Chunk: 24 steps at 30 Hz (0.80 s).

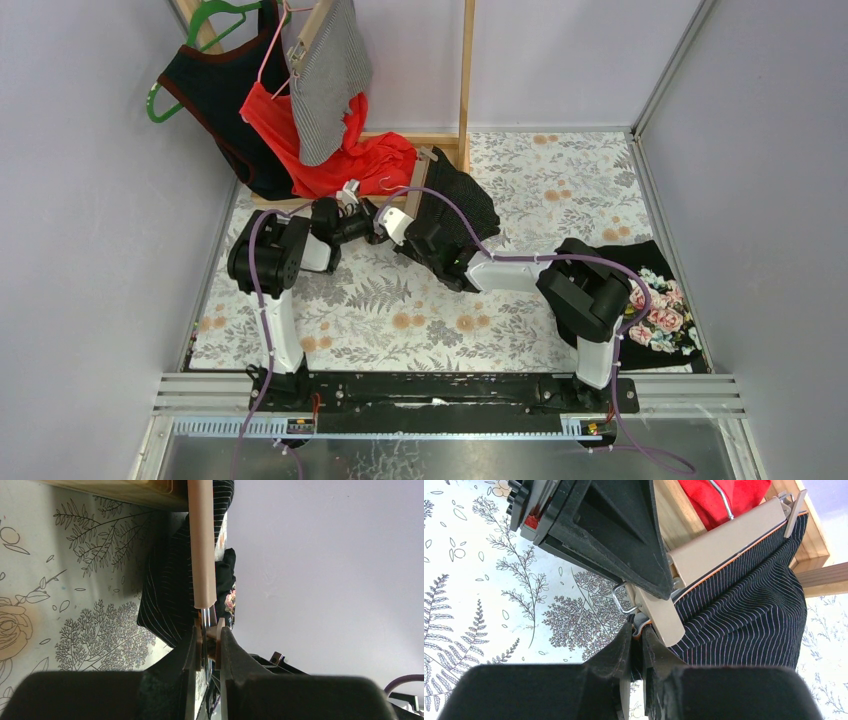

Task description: Clip the underwear to the hanger

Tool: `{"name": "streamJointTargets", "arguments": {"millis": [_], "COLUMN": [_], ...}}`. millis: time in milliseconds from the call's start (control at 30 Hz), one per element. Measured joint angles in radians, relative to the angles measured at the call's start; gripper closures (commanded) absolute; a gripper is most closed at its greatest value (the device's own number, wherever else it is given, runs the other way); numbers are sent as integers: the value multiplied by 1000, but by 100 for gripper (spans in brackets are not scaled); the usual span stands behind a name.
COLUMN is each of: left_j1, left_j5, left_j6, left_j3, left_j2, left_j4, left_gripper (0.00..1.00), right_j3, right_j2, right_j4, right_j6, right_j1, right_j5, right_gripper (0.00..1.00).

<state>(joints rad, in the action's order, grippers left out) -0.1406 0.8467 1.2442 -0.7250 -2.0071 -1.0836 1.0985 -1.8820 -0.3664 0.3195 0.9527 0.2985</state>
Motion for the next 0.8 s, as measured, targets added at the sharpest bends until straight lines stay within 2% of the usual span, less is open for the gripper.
{"name": "streamJointTargets", "arguments": {"millis": [100,200,267,367,500,533,567,600,633,767,800], "left_j1": [0,0,0,0,-3,-4,-5,-5,-5,-5,-5], "left_j5": [0,0,0,-12,-27,-28,-31,-32,-32,-38,-39], "left_j6": [2,11,16,21,39,42,42,43,43,49,50], "left_j3": [0,0,0,0,0,0,0,0,0,0,0], "left_j2": [0,0,0,0,0,0,0,0,0,0,0], "left_j4": [-1,-7,-12,-20,-53,-61,-69,-75,-76,-91,-93], "left_gripper": [98,86,73,60,58,58,58,58,58,58,58], "right_j3": [2,6,10,15,21,23,24,26,27,27,26], "right_j2": [0,0,0,0,0,0,0,0,0,0,0], "right_j4": [4,7,12,14,10,8,8,6,2,-10,-13], "right_j6": [0,0,0,-1,-5,-6,-6,-7,-12,-33,-37], "right_j1": [0,0,1,5,34,40,46,50,53,57,57], "right_j5": [0,5,8,4,-6,-9,-11,-11,-11,-9,-7], "right_gripper": [86,85,85,83,80,77,70,56,46,30,28]}}
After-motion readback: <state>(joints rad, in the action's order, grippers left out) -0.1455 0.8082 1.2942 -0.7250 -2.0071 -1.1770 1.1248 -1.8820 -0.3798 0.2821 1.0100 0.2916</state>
